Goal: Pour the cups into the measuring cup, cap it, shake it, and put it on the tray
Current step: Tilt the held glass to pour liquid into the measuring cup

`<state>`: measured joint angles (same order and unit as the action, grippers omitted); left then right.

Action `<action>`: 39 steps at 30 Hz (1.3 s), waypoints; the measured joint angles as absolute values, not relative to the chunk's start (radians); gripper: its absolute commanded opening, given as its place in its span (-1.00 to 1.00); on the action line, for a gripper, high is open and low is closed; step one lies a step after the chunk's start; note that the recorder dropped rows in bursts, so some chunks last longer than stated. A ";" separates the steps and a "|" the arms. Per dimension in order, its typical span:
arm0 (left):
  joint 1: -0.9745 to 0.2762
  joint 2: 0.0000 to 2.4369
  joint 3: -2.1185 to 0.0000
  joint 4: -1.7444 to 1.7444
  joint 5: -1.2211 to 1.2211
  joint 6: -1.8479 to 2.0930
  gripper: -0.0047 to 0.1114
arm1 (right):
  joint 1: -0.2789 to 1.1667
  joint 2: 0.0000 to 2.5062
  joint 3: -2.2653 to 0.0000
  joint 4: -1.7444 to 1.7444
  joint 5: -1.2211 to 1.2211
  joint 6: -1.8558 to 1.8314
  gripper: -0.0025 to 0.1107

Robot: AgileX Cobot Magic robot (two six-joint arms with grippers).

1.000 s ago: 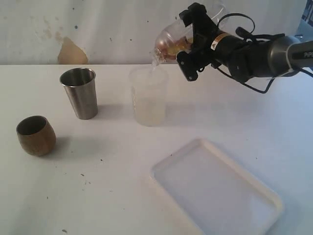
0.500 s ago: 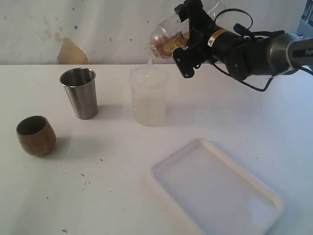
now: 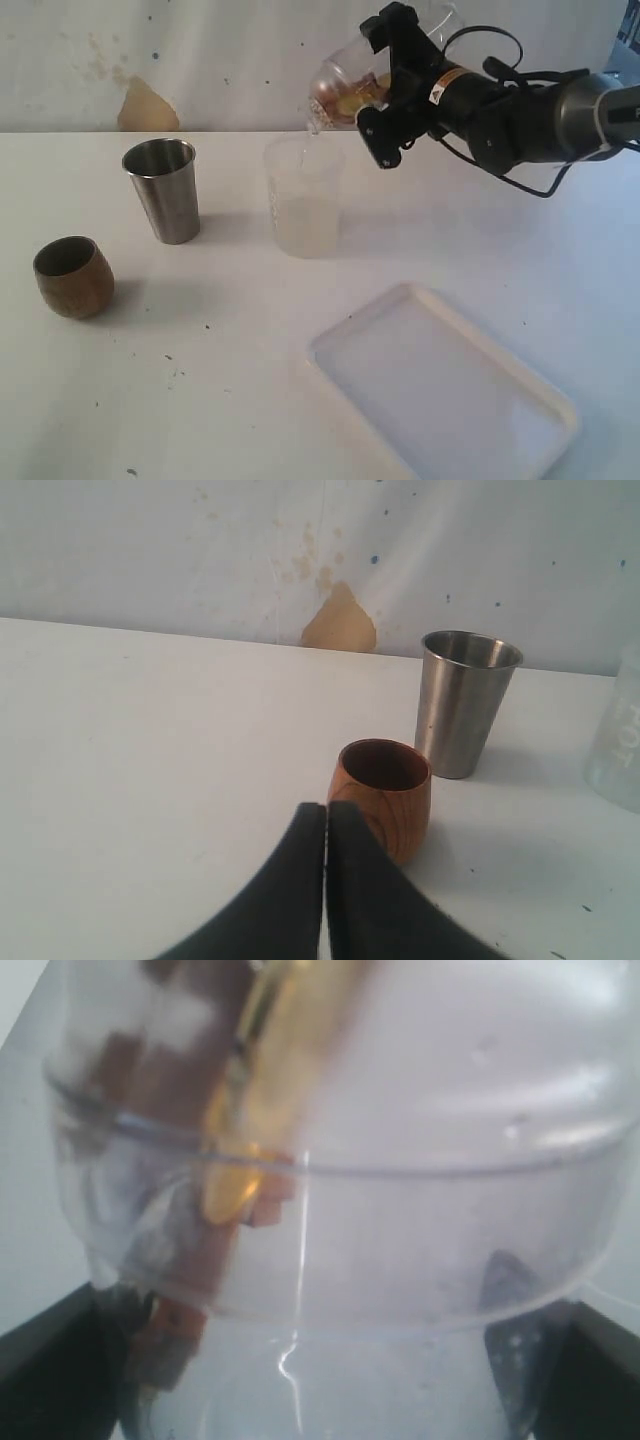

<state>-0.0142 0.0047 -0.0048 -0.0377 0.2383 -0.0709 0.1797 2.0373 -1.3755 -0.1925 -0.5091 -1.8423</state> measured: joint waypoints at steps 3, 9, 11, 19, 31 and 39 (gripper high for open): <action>-0.014 0.005 -0.005 -0.038 0.238 -0.071 -0.90 | 0.180 2.037 -1.373 -0.192 -0.509 -1.842 -0.96; -0.014 0.005 -0.005 -0.038 0.238 -0.071 -0.90 | 0.180 2.037 -1.373 -0.192 -0.517 -1.884 -0.96; -0.014 0.005 -0.005 -0.038 0.238 -0.071 -0.90 | 0.180 2.037 -1.373 -0.192 -0.517 -1.910 -0.96; -0.014 0.005 -0.005 -0.038 0.238 -0.071 -0.90 | 0.180 2.037 -1.373 -0.192 -0.517 -1.929 -0.96; -0.014 0.005 -0.005 -0.038 0.238 -0.071 -0.90 | 0.180 2.037 -1.373 -0.192 -0.525 -2.036 -0.96; -0.014 0.005 -0.005 -0.038 0.238 -0.071 -0.90 | 0.180 2.037 -1.373 -0.192 -0.530 -2.044 -0.96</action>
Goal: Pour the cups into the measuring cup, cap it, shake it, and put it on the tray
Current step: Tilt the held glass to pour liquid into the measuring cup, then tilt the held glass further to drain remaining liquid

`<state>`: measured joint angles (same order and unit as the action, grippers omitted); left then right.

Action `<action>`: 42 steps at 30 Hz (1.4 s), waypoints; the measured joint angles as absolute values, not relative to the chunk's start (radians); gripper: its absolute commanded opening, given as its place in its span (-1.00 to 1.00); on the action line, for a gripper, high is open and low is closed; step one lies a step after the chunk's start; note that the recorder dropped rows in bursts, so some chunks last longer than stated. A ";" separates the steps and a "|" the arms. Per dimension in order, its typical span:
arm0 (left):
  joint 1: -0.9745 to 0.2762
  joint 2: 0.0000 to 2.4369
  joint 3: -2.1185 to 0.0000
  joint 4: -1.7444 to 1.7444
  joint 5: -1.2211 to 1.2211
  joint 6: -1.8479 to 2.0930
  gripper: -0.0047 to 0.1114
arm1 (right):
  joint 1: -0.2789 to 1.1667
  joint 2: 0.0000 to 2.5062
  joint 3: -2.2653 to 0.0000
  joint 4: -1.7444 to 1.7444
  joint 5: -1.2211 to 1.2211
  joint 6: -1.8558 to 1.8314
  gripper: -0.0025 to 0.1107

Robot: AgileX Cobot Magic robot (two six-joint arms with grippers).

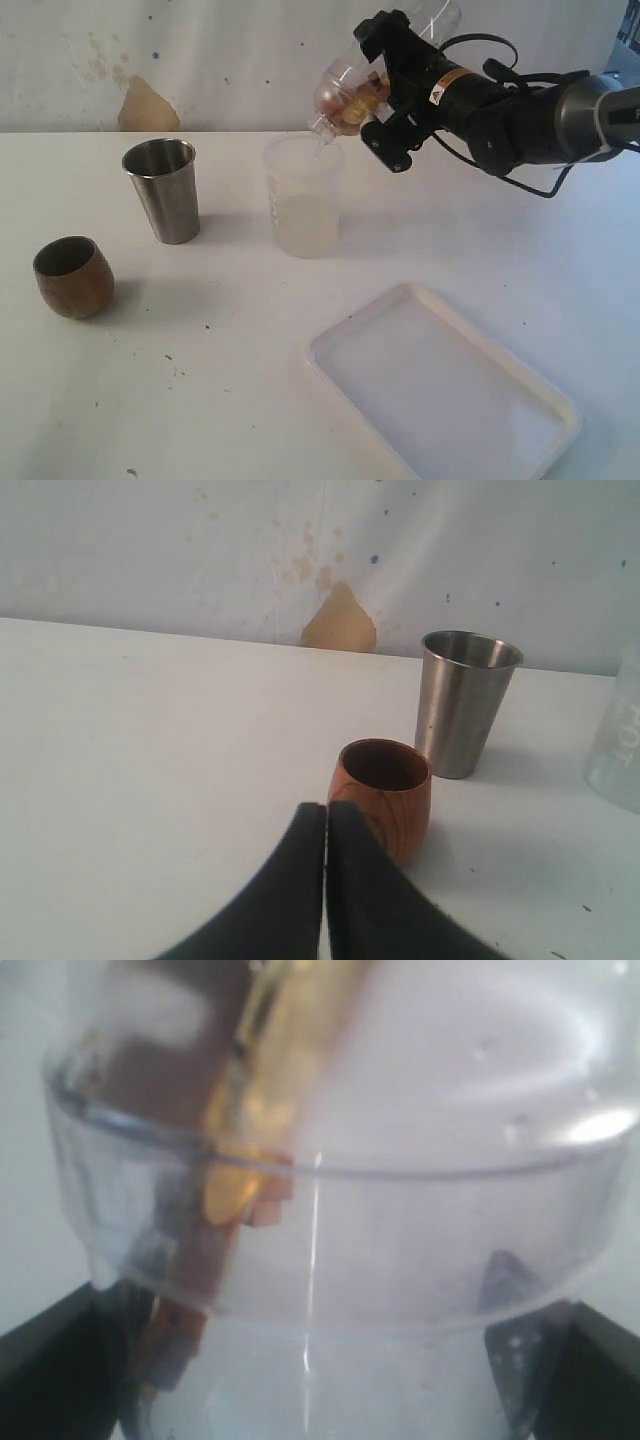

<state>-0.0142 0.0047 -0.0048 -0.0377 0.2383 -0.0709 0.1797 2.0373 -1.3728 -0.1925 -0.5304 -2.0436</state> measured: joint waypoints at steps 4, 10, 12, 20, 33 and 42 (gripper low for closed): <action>-0.014 0.005 -0.005 -0.038 0.238 -0.071 -0.90 | 0.180 2.037 -1.373 -0.192 -0.530 -2.044 -0.96; -0.014 0.005 -0.005 -0.038 0.238 -0.071 -0.90 | 0.180 2.037 -1.373 -0.192 -0.532 -2.095 -0.96; -0.014 0.005 -0.005 -0.038 0.238 -0.071 -0.90 | 0.180 2.037 -1.373 -0.192 -0.532 -2.102 -0.96; -0.014 0.005 -0.005 -0.038 0.238 -0.071 -0.90 | 0.180 2.037 -1.373 -0.195 -0.562 -2.110 -0.96; -0.014 0.005 -0.005 -0.038 0.238 -0.071 -0.90 | 0.180 2.037 -1.373 -0.246 -0.583 -2.116 -0.96; -0.014 0.005 -0.005 -0.038 0.238 -0.071 -0.90 | 0.182 2.037 -1.386 -0.287 -0.600 -2.116 -0.96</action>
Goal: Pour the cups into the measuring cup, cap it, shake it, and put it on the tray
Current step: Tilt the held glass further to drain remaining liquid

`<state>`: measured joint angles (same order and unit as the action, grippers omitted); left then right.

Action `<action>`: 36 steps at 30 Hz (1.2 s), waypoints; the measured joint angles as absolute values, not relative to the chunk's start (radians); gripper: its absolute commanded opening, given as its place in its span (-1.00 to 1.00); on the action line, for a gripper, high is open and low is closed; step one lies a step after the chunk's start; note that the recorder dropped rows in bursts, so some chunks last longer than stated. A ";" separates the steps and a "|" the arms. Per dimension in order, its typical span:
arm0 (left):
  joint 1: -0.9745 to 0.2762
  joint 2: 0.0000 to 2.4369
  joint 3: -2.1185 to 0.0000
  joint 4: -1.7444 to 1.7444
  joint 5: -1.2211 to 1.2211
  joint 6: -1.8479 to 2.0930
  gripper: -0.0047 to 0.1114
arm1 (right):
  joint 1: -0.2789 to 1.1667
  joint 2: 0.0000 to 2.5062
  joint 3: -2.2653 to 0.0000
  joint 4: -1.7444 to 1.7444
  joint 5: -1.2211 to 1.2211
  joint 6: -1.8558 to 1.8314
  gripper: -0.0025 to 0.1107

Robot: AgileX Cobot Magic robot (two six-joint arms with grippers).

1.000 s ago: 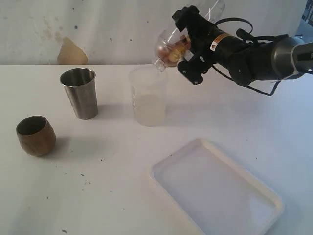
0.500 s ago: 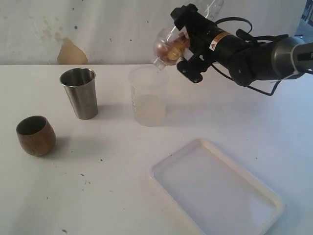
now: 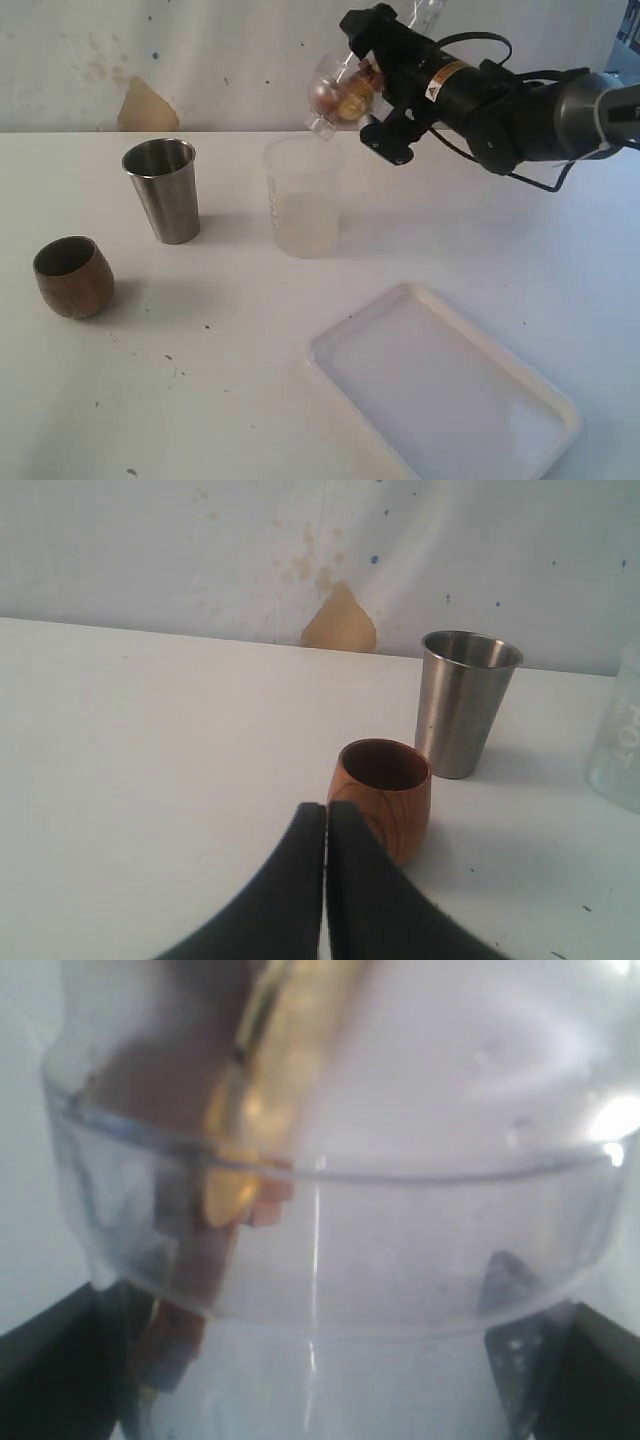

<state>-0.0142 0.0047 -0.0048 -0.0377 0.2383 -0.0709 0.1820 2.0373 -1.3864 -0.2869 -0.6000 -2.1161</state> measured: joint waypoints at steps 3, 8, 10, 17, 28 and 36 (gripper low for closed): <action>-0.014 0.005 -0.005 -0.038 0.238 -0.071 -0.90 | 0.199 2.037 -1.412 -0.291 -0.596 -2.116 -0.96; -0.014 0.005 -0.005 -0.038 0.238 -0.071 -0.90 | 0.222 2.037 -1.422 -0.294 -0.583 -2.116 -0.96; -0.014 0.005 -0.005 -0.038 0.238 -0.071 -0.90 | 0.227 2.037 -1.422 -0.297 -0.576 -2.116 -0.96; -0.014 0.005 -0.005 -0.038 0.238 -0.071 -0.90 | 0.228 2.037 -1.422 -0.297 -0.573 -2.116 -0.96; -0.014 0.005 -0.005 -0.038 0.238 -0.071 -0.90 | 0.229 2.035 -1.422 -0.297 -0.566 -2.116 -0.96; -0.014 0.005 -0.005 -0.038 0.238 -0.071 -0.90 | 0.229 2.009 -1.422 -0.297 -0.559 -2.116 -0.96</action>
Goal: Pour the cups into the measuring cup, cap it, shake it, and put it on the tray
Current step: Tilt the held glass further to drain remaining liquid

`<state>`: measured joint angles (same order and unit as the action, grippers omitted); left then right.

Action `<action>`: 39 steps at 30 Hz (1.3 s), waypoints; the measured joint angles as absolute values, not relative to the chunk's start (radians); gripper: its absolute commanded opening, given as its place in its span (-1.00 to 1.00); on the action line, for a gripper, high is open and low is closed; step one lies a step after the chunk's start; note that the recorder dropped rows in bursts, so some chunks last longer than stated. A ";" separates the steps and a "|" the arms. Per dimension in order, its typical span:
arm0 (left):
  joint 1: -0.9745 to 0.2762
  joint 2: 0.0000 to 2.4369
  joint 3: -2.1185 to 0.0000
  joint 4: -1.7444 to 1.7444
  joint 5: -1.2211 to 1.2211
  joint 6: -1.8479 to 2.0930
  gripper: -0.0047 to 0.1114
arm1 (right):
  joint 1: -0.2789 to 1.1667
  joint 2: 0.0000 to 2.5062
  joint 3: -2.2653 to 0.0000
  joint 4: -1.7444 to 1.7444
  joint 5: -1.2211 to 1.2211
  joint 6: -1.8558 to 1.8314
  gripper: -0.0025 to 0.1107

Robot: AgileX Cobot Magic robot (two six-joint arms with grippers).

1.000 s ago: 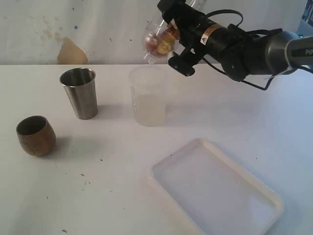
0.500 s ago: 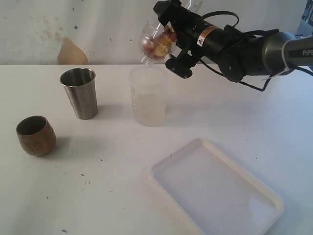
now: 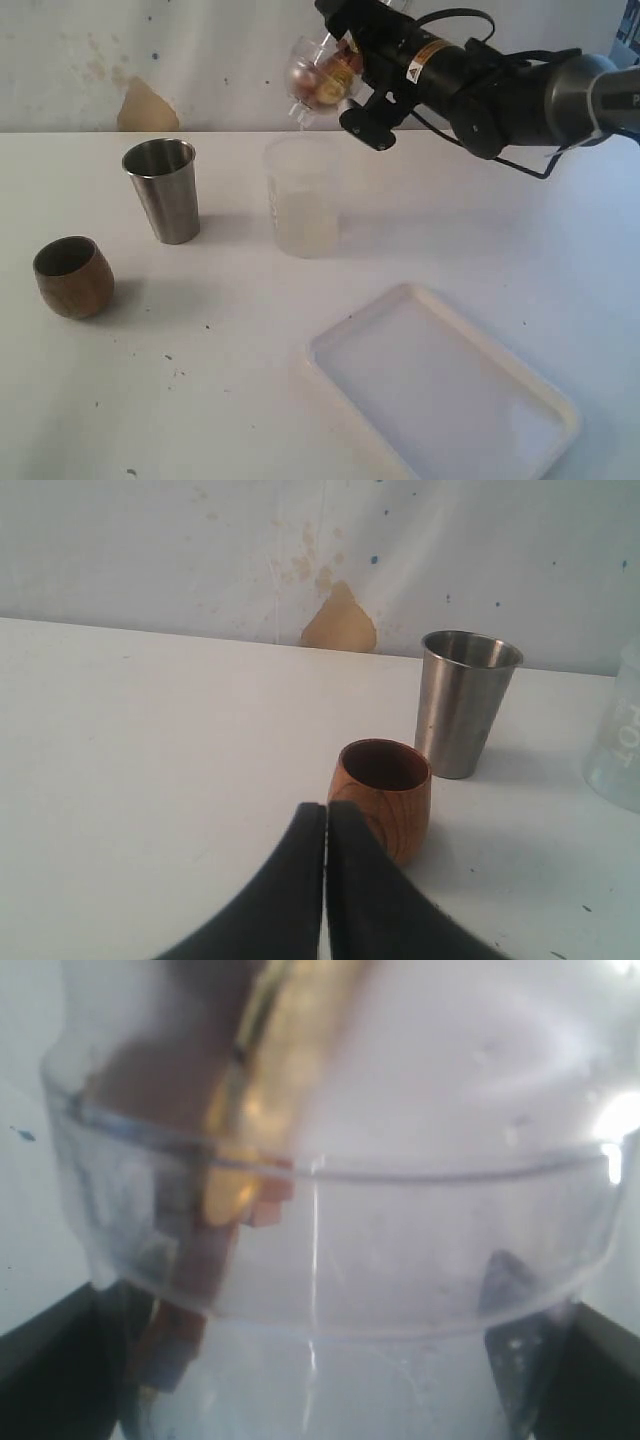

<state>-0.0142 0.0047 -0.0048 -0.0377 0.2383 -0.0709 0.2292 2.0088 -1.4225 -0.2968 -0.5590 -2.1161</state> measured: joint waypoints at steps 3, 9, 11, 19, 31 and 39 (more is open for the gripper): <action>-0.014 0.005 -0.005 -0.038 0.238 -0.071 -0.90 | 0.229 2.009 -1.422 -0.297 -0.559 -2.116 -0.96; -0.014 0.005 -0.005 -0.038 0.238 -0.071 -0.90 | 0.229 2.009 -1.422 -0.297 -0.559 -2.116 -0.96; -0.014 0.005 -0.005 -0.038 0.238 -0.071 -0.90 | 0.229 2.009 -1.422 -0.297 -0.559 -2.116 -0.96; -0.014 0.005 -0.005 -0.038 0.238 -0.071 -0.90 | 0.229 2.009 -1.418 -0.295 -0.554 -2.118 -0.96; -0.014 0.005 -0.005 -0.038 0.238 -0.071 -0.90 | 0.226 2.010 -1.389 -0.270 -0.478 -2.118 -0.96; -0.014 0.005 -0.005 -0.038 0.238 -0.071 -0.90 | 0.226 1.974 -1.390 -0.223 -0.465 -2.118 -0.96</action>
